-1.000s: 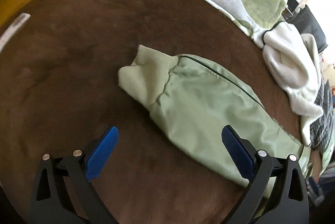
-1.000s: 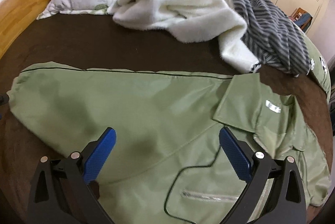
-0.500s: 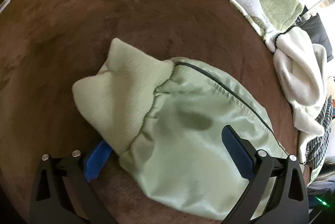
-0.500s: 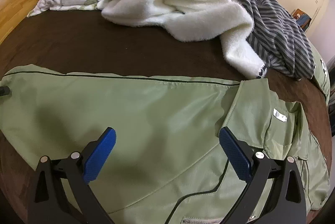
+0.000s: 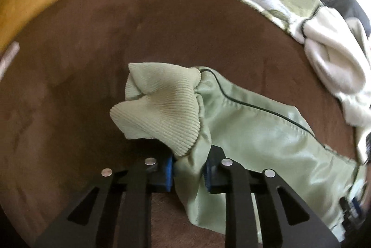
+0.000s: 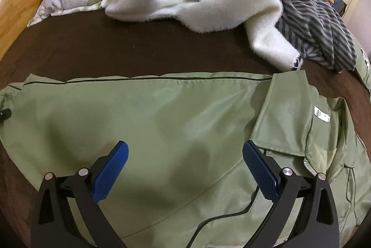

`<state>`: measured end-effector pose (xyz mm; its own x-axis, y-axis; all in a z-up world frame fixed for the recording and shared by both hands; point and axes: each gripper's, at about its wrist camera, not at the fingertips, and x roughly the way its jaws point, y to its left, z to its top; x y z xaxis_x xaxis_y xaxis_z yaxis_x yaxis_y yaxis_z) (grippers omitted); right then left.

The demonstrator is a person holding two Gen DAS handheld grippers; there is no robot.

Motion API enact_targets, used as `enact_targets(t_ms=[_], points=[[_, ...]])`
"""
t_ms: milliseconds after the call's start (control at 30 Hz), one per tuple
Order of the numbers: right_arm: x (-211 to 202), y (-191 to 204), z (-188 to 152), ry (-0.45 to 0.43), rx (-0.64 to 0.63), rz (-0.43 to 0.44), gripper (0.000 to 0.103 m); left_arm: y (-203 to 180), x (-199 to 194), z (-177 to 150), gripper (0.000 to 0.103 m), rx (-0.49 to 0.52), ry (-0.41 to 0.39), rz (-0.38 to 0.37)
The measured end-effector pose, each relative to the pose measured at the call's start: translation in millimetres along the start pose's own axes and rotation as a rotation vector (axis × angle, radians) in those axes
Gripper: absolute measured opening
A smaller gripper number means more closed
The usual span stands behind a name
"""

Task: Fold large clothes
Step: 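Lift the sleeve cuff with the left tool and lay it across the jacket body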

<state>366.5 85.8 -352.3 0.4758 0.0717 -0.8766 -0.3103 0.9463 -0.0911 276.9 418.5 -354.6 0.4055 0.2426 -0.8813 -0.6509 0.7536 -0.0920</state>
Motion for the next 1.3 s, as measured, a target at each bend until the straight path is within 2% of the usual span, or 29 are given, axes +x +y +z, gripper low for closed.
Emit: enact_targets(t_ms=[167, 300, 533, 700, 800, 1000, 1133, 1300], points=[[19.1, 0.3, -1.2, 0.037, 0.014, 0.002, 0.097, -0.5, -18.7, 7.6, 0.021, -0.024, -0.044, -0.033], [35.6, 1.6, -7.2, 0.053, 0.018, -0.002, 0.097, -1.4, -33.8, 5.9, 0.021, -0.005, -0.072, -0.027], [38.3, 1.8, -9.2, 0.048, 0.011, -0.004, 0.098, -8.9, -55.4, 4.3, 0.021, 0.031, -0.115, -0.027], [27.7, -3.0, 0.0, 0.06, 0.031, 0.014, 0.097, -23.6, -87.9, 9.7, 0.021, 0.076, -0.168, -0.045], [4.4, -18.6, 4.9, 0.026, 0.074, 0.008, 0.097, -45.0, -114.8, 14.3, 0.021, 0.136, -0.216, -0.066], [-45.9, -73.7, 0.2, -0.013, 0.178, -0.043, 0.097, -112.4, -180.1, 8.0, 0.021, 0.276, -0.292, -0.176], [-73.2, -122.6, -18.5, -0.008, 0.246, -0.092, 0.097, -168.5, -230.6, -15.0, 0.021, 0.391, -0.339, -0.268], [-109.4, -200.6, -55.7, -0.002, 0.336, -0.15, 0.097, -247.1, -282.4, -69.8, 0.021, 0.539, -0.363, -0.393]])
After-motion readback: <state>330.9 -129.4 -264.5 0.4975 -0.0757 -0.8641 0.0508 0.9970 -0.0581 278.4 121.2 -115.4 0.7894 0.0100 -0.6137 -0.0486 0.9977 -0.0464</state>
